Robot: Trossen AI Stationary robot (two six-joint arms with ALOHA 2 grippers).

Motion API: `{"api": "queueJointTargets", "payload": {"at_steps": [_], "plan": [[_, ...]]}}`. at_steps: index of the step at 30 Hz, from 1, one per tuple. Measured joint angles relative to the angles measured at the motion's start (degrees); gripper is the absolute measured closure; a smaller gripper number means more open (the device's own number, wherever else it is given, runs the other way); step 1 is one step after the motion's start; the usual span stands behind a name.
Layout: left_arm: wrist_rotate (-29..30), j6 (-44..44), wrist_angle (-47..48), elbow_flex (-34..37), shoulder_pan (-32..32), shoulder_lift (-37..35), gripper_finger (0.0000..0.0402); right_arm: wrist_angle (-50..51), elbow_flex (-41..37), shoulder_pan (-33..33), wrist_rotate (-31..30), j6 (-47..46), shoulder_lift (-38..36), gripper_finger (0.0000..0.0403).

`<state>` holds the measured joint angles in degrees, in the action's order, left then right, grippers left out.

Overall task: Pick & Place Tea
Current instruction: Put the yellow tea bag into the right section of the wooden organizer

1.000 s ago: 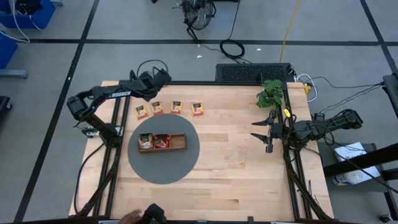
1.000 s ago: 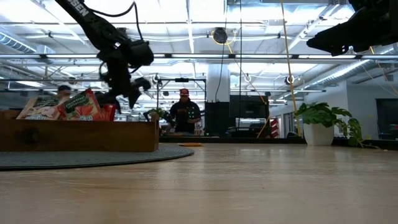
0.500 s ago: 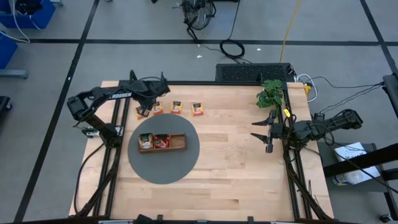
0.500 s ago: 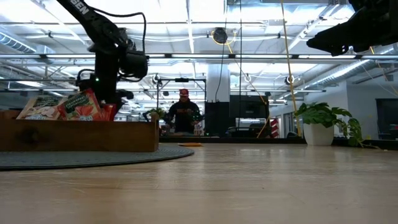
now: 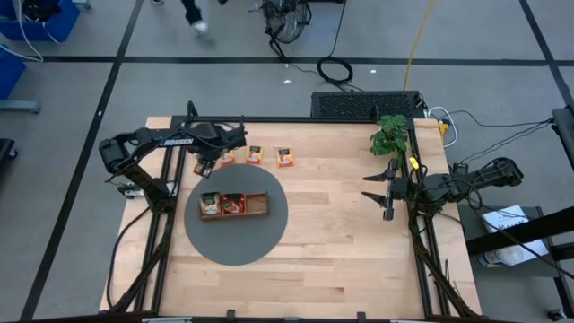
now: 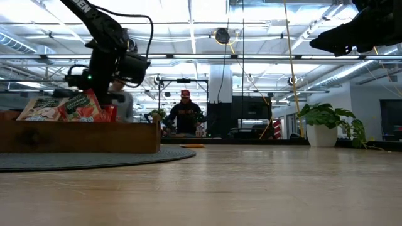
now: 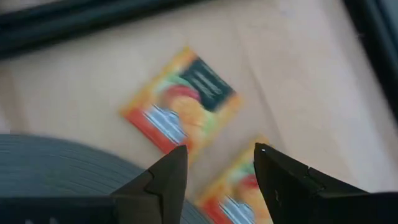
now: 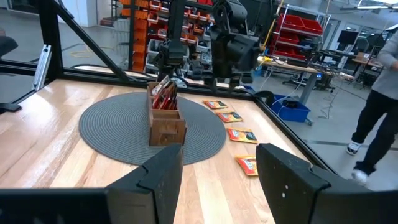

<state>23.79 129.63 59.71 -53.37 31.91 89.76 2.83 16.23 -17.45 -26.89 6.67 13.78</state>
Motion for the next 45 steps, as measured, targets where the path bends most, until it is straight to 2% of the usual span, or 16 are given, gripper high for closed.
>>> {"api": "queueJointTargets", "payload": {"at_steps": [5,16,24,33,40,45], "plan": [[-2.43,2.49,3.72,2.15,1.84,0.02,0.0215,-0.02,0.0,0.0,0.0,-0.01,0.0,0.0216],[-5.77,2.01,-0.3,7.73,5.91,0.04,0.0215,0.0,0.0,0.0,0.0,-0.01,0.0,0.0216],[-3.1,6.79,-3.39,8.27,5.88,0.04,0.0215,0.0,0.0,0.0,0.0,0.01,0.0,0.0216],[-2.73,-4.22,-3.44,8.27,5.08,0.04,0.0215,0.0,0.0,0.0,0.0,0.01,0.0,0.0216],[-7.43,-4.39,-4.42,8.27,4.1,0.04,0.0215,-0.02,0.0,0.0,0.0,0.0,0.0,0.0216],[-7.14,-5.45,-4.96,8.27,4.29,0.04,0.0215,0.0,0.0,0.0,0.0,0.01,0.0,0.0216]]}}
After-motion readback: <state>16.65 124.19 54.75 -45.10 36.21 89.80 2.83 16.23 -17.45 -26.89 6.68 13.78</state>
